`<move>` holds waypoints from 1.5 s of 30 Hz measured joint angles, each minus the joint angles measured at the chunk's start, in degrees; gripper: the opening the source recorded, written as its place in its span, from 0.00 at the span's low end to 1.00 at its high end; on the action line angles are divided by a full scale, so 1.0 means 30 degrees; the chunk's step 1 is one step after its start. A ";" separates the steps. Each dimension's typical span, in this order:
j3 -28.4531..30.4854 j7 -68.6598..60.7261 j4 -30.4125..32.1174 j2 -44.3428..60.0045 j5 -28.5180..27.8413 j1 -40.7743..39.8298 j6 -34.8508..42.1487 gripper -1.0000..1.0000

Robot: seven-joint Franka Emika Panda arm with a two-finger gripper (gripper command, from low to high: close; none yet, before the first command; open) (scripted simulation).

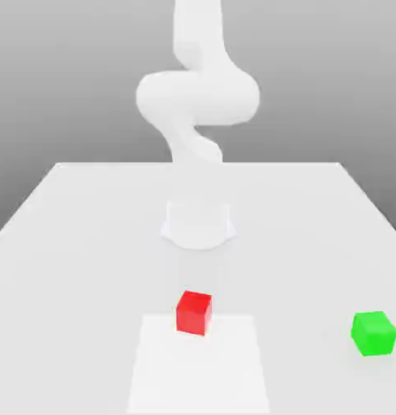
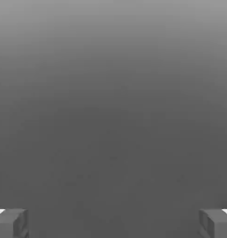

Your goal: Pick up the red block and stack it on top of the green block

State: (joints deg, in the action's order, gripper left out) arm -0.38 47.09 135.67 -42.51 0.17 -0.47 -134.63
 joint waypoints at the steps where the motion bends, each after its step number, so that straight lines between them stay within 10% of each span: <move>1: -0.0061 0.0206 0.0625 0.0550 0.0027 -0.0073 -0.0463 0.50; 16: -0.0958 0.3553 1.0199 0.9624 0.0373 -0.1104 -0.7868 0.50; 23: -0.0308 0.4870 1.0666 1.6652 -0.0710 -0.0836 -1.3511 0.50; 24: -0.0165 0.4926 1.0596 1.7208 -0.0785 -0.0713 -1.3989 0.00; 39: -0.0429 0.4332 1.1286 1.2252 0.0088 -0.0701 -0.9726 0.00; 45: -0.3237 0.8074 0.7852 1.3412 -0.0428 0.2734 -0.7372 0.00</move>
State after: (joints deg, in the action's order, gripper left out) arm -10.09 71.31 159.22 -2.27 -1.11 7.74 -156.74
